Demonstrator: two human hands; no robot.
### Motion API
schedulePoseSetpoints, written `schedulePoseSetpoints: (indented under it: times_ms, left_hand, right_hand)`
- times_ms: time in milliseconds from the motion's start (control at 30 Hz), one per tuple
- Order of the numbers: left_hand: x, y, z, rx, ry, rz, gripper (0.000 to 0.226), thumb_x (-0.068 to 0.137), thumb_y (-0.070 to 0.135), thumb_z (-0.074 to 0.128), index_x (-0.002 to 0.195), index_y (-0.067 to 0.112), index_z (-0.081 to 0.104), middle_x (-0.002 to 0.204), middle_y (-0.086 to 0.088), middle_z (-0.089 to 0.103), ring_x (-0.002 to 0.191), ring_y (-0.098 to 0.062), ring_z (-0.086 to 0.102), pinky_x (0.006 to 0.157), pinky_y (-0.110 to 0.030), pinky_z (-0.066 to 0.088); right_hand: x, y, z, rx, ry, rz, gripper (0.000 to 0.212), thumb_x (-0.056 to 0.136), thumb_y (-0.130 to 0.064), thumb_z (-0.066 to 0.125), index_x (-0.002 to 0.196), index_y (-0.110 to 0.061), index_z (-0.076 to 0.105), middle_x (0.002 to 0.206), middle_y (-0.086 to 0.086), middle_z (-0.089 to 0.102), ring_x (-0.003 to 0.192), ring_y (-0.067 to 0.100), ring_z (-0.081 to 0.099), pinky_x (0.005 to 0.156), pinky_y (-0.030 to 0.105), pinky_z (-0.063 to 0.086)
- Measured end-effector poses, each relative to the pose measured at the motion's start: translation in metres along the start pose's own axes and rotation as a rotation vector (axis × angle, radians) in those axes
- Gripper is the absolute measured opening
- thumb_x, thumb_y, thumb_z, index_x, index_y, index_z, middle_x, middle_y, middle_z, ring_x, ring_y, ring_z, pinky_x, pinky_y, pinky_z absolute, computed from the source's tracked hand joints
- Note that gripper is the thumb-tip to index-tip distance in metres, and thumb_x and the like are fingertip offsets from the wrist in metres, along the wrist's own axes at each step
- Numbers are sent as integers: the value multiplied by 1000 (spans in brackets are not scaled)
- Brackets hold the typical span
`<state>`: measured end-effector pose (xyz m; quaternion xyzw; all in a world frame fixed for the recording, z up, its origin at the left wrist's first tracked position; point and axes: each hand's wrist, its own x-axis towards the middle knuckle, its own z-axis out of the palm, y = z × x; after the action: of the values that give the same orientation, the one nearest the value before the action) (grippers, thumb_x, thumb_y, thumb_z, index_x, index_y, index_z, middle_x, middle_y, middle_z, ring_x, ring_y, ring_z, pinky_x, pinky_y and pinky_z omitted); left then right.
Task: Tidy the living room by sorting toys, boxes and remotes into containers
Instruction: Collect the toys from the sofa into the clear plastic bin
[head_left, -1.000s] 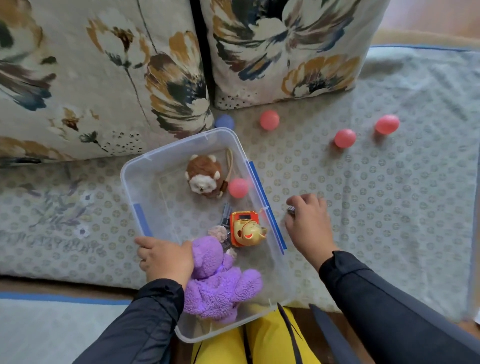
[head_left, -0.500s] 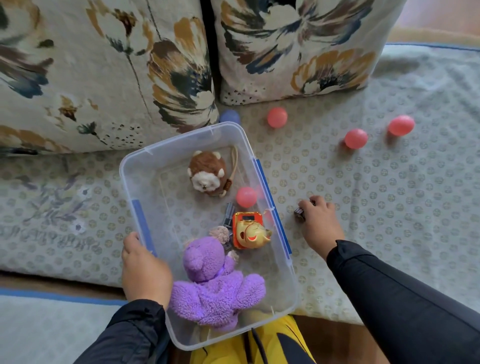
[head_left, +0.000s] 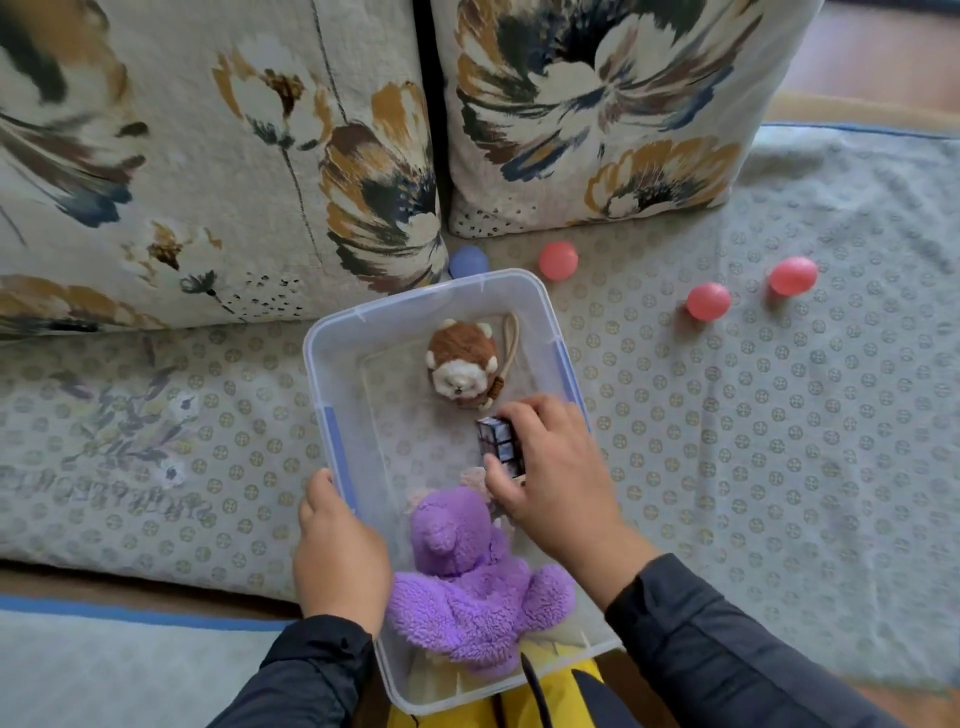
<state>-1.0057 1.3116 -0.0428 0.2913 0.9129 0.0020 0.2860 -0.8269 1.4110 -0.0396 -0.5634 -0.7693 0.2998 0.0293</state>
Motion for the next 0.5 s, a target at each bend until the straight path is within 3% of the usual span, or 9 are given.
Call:
schedulePoseSetpoints:
  times_ms: [133,267,333,433,500]
  left_hand:
    - [-3,-6,1,46,-48,26,64,93,-1,53,152,6,30,148,-19,45,113,-43,60,83,-46,50]
    - [5,-6,3,77,-95,-17,60,94,5,55,147,5,28,144,-21,48,105,-44,64,71,-40,45]
    - [11,0,3,75,-84,-40,60,91,11,59,142,4,29,139,-23,48,113,-42,59,80,-45,49]
    - [17,11,0,44,-47,-15,88,83,20,72,152,10,17,150,-20,34,134,-40,43,105,-51,44]
    - [22,23,-2,15,-55,55,100,82,21,73,157,18,7,156,-17,20,138,-38,36,109,-51,42]
  right_hand:
    - [20,4,16,-91,-97,5,39,88,-47,48,116,-22,59,116,-2,55,106,23,49,87,38,46]
    - [44,4,4,-12,106,-98,21,91,-27,55,106,-15,64,104,1,58,95,22,50,82,34,44]
    - [62,5,-4,-12,164,-104,16,92,-23,58,103,-14,64,99,0,57,94,20,48,81,32,43]
    - [93,5,-8,-67,214,-115,14,92,-23,57,100,-14,64,94,2,57,89,23,46,78,38,44]
    - [115,0,-8,-109,230,-129,17,90,-24,54,100,-14,64,94,3,58,88,25,46,76,41,45]
